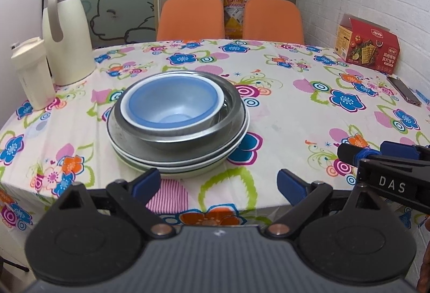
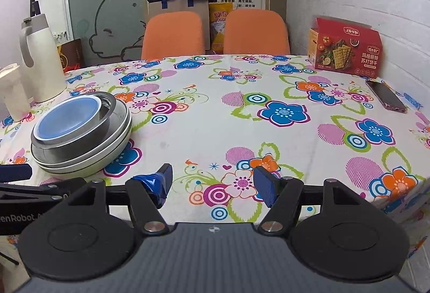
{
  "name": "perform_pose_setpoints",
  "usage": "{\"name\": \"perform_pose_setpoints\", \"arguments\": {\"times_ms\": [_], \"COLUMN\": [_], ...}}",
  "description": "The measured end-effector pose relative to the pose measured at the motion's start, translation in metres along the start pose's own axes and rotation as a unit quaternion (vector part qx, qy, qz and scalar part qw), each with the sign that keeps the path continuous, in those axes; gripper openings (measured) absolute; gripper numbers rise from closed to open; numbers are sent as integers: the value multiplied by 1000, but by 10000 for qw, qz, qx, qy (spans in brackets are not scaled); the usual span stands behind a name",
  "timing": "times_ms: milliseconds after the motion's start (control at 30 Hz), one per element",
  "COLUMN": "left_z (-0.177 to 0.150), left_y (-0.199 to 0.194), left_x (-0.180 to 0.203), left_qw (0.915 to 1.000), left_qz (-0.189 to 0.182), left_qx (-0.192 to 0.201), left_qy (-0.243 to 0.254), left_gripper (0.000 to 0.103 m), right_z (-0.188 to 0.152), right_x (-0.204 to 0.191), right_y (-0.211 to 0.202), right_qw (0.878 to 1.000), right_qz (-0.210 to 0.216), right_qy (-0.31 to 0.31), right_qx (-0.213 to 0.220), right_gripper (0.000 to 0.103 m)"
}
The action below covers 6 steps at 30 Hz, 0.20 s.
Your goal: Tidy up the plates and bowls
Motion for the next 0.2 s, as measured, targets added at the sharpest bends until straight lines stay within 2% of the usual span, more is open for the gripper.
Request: {"name": "perform_pose_setpoints", "arguments": {"times_ms": [200], "left_z": [0], "left_y": [-4], "left_x": [0], "left_qw": [9999], "left_qz": [-19], "left_qx": [120], "left_qy": [16], "left_gripper": [94], "right_z": [-1], "right_x": [0], "right_y": [0], "right_qw": [10000], "right_qz": [38], "right_qy": [17], "right_qx": [-19], "right_gripper": [53]}}
Point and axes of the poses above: each gripper's, at about its wrist camera, not at the fingertips, and y roughly the way its jaws point, x to its right, z to its top, the point moved 2 cm from there along y, roughly the way its jaws point, and after that the axes turned 12 degrees about -x, right-handed, at the moved point
